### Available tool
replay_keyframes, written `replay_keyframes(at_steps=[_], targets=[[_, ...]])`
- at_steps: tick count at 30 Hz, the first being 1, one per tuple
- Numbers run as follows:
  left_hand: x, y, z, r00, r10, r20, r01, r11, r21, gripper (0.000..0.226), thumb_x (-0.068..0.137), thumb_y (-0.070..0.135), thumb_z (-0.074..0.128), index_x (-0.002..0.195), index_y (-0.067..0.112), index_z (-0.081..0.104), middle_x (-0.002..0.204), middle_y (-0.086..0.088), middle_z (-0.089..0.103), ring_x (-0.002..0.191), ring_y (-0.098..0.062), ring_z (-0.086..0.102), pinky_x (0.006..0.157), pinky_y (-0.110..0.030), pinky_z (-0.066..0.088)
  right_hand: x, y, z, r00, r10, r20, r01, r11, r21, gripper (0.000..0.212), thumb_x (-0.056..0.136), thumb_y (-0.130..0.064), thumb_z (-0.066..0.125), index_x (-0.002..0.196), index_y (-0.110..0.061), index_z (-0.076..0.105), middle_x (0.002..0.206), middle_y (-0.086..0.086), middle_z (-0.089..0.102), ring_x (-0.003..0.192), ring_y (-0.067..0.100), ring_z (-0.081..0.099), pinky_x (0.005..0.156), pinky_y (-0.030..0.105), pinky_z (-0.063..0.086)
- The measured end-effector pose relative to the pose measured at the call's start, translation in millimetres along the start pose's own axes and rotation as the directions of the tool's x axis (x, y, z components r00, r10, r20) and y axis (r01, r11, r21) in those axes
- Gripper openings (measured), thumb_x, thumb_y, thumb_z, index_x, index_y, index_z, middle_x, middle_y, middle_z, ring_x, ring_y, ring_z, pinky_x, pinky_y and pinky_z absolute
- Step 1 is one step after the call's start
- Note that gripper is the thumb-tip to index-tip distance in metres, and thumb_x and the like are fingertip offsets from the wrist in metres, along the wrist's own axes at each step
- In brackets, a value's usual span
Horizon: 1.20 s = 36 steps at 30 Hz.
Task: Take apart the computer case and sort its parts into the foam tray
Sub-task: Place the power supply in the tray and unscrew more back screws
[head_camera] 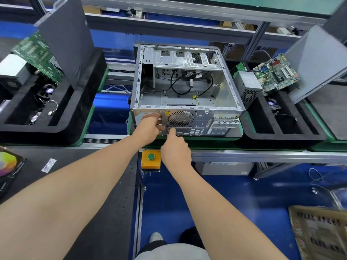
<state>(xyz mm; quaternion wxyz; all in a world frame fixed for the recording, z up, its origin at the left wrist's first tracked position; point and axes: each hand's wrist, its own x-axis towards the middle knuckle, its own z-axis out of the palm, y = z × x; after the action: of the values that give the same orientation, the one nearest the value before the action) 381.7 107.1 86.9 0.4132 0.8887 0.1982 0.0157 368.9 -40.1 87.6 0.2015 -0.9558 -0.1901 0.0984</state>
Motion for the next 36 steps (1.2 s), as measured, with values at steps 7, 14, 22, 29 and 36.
replay_keyframes(at_steps=[7,14,22,29,36], targets=[[-2.0,3.0,-0.8,0.999,0.022,-0.036,-0.020,0.998,0.056,0.041,0.095,-0.007,0.055,0.130,0.014,0.058,0.124,-0.002,0.068,0.105,-0.010,0.068,0.090,-0.023,0.053,17.7,1.6,-13.6,0.853,0.156,0.498,-0.505,0.488,0.712,0.033,0.113,-0.028,0.035,0.111,-0.008,0.061,0.070,0.013,0.068,0.045,0.023,0.048,0.045,0.032,0.045],[-3.7,5.0,-2.6,0.999,0.035,-0.033,-0.032,0.997,0.063,0.034,0.096,-0.006,0.054,0.122,0.016,0.060,0.120,-0.004,0.071,0.105,-0.012,0.068,0.095,-0.029,0.053,12.5,22.6,-15.2,0.698,-0.257,0.669,-0.714,-0.317,0.624,0.028,0.112,-0.025,0.042,0.105,-0.009,0.063,0.076,0.004,0.065,0.047,0.010,0.046,0.041,0.022,0.041],[-4.2,8.7,-4.6,0.999,-0.042,0.016,0.042,0.999,0.028,0.045,0.096,-0.008,0.053,0.136,0.013,0.054,0.123,-0.004,0.070,0.116,-0.017,0.065,0.106,-0.040,0.050,0.8,23.7,2.9,0.702,-0.516,0.491,-0.708,-0.583,0.399,0.029,0.109,-0.027,0.045,0.102,-0.005,0.063,0.060,-0.001,0.049,0.031,0.007,0.039,0.030,0.017,0.029],[-3.9,5.9,-2.5,1.000,-0.002,-0.011,0.002,0.999,0.038,0.037,0.096,-0.007,0.052,0.126,0.015,0.058,0.119,-0.002,0.071,0.099,-0.008,0.067,0.092,-0.026,0.051,6.9,20.4,-0.3,0.799,-0.191,0.571,-0.602,-0.227,0.766,0.030,0.114,-0.027,0.041,0.105,-0.008,0.061,0.056,0.002,0.044,0.032,0.010,0.029,0.029,0.022,0.025],[-6.0,8.0,-2.4,1.000,0.001,-0.008,-0.001,1.000,-0.001,0.041,0.096,-0.008,0.055,0.129,0.017,0.057,0.123,0.001,0.067,0.093,-0.002,0.064,0.078,-0.011,0.047,2.5,9.6,-2.3,1.000,-0.013,-0.019,0.017,0.982,0.187,0.015,0.111,-0.026,0.044,0.105,-0.016,0.054,0.077,0.001,0.055,0.066,0.023,0.057,0.056,0.038,0.044]])
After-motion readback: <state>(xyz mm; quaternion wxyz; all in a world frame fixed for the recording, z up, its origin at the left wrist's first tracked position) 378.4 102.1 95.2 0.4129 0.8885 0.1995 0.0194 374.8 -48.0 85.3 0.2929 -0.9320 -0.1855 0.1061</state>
